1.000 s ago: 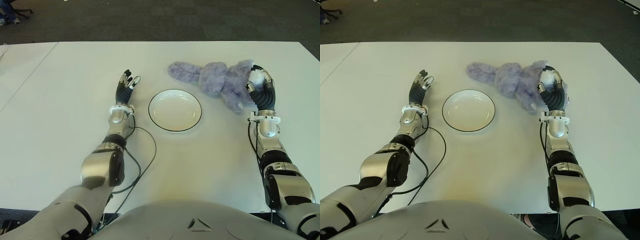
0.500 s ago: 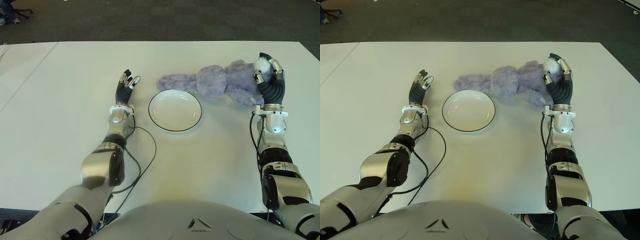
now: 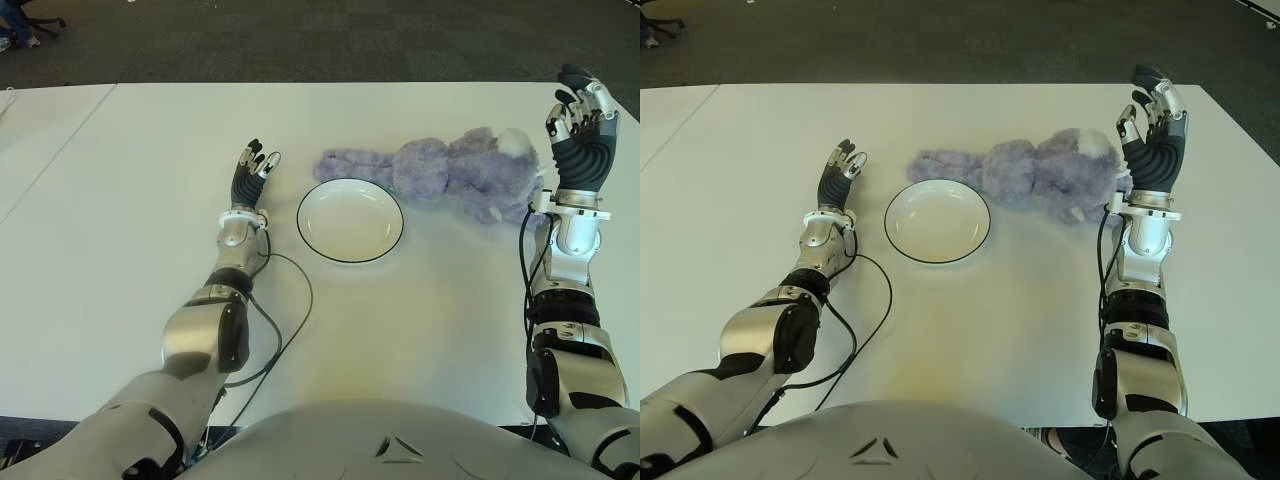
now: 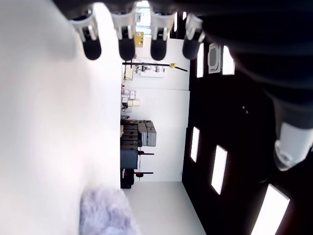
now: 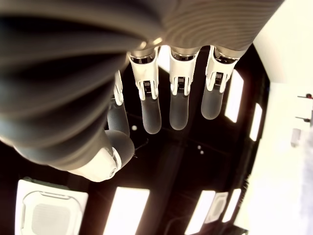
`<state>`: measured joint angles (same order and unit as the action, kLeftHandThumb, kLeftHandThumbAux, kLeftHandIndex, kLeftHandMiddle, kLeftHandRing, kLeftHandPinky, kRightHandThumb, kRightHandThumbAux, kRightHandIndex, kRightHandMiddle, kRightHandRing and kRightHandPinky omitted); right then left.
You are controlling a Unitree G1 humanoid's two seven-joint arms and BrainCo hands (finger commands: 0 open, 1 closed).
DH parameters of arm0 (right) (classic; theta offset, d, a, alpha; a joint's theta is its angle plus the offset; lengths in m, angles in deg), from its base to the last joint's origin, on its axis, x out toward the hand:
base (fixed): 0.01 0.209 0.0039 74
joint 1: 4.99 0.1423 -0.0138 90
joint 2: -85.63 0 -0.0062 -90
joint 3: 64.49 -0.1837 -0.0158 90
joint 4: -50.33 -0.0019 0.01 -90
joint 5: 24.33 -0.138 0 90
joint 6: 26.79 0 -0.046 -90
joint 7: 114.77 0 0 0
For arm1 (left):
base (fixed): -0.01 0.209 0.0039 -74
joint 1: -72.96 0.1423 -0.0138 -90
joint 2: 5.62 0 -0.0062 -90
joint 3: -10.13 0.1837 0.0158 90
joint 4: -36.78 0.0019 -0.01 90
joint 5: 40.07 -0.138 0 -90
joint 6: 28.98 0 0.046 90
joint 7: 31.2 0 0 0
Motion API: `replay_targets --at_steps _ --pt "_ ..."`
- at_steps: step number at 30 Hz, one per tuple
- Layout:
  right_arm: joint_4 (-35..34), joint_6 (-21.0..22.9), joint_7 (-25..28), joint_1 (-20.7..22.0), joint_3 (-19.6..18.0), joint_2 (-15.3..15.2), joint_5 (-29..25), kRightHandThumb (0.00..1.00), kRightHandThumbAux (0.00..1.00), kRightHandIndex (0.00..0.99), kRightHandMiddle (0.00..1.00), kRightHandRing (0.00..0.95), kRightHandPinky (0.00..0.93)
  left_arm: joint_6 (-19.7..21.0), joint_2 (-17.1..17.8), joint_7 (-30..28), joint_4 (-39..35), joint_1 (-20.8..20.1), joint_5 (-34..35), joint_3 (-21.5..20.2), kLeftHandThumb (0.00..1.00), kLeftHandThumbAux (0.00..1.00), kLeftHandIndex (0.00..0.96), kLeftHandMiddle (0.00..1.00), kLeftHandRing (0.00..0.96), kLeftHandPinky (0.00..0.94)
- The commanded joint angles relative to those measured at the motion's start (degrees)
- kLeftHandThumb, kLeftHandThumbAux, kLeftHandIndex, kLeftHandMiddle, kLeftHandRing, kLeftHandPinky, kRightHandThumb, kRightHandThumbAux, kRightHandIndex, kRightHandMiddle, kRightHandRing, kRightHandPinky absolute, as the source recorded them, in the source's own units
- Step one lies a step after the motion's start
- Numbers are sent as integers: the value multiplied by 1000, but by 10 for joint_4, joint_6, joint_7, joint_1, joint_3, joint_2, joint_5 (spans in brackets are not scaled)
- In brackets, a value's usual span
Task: Put the doll into the plate.
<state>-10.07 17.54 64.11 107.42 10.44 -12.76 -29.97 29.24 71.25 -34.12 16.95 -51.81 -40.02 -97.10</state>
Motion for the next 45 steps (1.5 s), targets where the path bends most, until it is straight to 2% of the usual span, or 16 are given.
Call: replay_targets --at_steps 1,6,32,35,36,37,38,39,40,41,42,43,44,45 --pt "-24 18 -1 -11 -7 6 6 706 713 439 829 857 843 64 -18 -5 73 113 6 -6 0 508 13 32 10 0" --pt "-30 23 0 -9 -8 4 9 705 714 438 829 856 841 55 -21 -12 72 115 10 -9 0 498 14 32 8 0" --pt "-19 19 13 14 -17 -11 22 708 713 439 831 854 834 66 -21 4 73 110 2 -2 0 516 13 33 13 0" --pt "-14 25 19 11 -8 -24 43 703 714 438 807 823 792 65 -21 -7 72 110 10 -8 0 507 13 33 12 0" --pt "-18 42 33 6 0 -36 51 702 714 437 801 817 783 66 -22 -8 72 110 10 -8 0 506 13 33 12 0" --pt "-22 54 43 3 6 -44 55 682 721 427 668 671 652 67 -22 -7 72 110 9 -8 0 507 15 36 14 0" --pt "-28 75 58 -3 13 -54 58 679 722 425 644 646 629 67 -22 -6 72 110 9 -7 0 507 15 36 14 0" --pt "-33 89 69 -6 17 -60 60 285 619 340 521 518 514 67 -22 -6 72 110 8 -7 0 508 15 37 15 0" --pt "-19 84 83 -13 22 -69 64 214 603 325 500 496 495 67 -22 -5 72 110 7 -6 0 508 15 37 15 0" --pt "-9 80 94 -18 26 -75 66 130 543 245 311 298 308 67 -22 -4 72 110 6 -5 0 509 15 37 14 0" --pt "-2 76 99 -21 28 -79 68 108 529 225 262 247 259 67 -22 -3 72 110 6 -5 0 509 15 37 14 0" --pt "-7 85 130 -26 42 -99 75 104 526 221 254 238 251 66 -22 -2 72 111 5 -4 0 509 15 37 14 0" --pt "-10 92 160 -28 58 -119 85 61 435 97 68 59 62 65 -22 -1 72 111 5 -4 0 509 15 38 15 0" --pt "-13 96 182 -29 68 -133 91 53 378 34 16 14 15 64 -22 -1 72 111 4 -4 0 509 15 39 15 0"
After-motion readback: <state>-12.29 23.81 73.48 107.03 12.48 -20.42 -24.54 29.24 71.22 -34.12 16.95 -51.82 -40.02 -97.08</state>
